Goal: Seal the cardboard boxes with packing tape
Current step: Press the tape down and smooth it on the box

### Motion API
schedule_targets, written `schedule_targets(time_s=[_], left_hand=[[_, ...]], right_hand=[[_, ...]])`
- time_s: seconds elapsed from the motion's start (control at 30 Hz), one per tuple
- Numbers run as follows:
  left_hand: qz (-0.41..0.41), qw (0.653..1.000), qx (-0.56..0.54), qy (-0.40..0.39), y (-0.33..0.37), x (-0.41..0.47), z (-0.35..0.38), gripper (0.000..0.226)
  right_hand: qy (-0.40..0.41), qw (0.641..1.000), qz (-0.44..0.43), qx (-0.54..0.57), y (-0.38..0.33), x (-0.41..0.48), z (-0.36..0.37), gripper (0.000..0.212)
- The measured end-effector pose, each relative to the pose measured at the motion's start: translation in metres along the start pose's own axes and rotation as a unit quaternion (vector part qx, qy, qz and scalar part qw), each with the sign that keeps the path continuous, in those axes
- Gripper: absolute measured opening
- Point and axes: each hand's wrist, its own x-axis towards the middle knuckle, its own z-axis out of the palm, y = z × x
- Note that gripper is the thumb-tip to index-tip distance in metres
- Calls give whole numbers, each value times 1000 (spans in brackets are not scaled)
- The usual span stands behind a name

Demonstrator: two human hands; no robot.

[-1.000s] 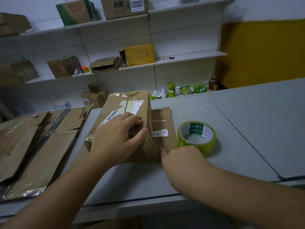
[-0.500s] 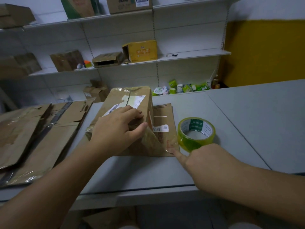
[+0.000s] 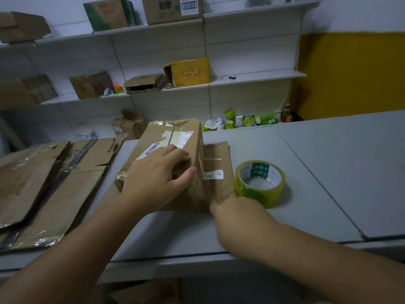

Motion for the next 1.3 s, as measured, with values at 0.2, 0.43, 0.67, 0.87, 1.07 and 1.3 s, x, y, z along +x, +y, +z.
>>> schedule_targets(time_s=[0.2, 0.43, 0.67, 0.87, 1.07, 1.3], left_hand=[[3, 1000, 3, 4, 0, 0, -1, 64], [7, 1000, 17, 8, 6, -3, -3, 67], [-13, 1000, 18, -19, 8, -5, -8, 74], [0, 1000, 6, -7, 1, -5, -8, 73], [12, 1000, 16, -13, 4, -7, -9, 75], [-87, 988, 125, -39, 46, -11, -6, 66]], right_hand=[[-58, 998, -41, 1, 48, -36, -19, 37], [184, 942, 22, 280, 16, 12, -18, 33], [158, 985, 62, -24, 35, 44, 10, 36], [135, 987, 86, -33, 91, 38, 11, 27], [153, 986, 39, 58, 90, 16, 6, 38], [164, 977, 97, 95, 53, 1, 10, 20]])
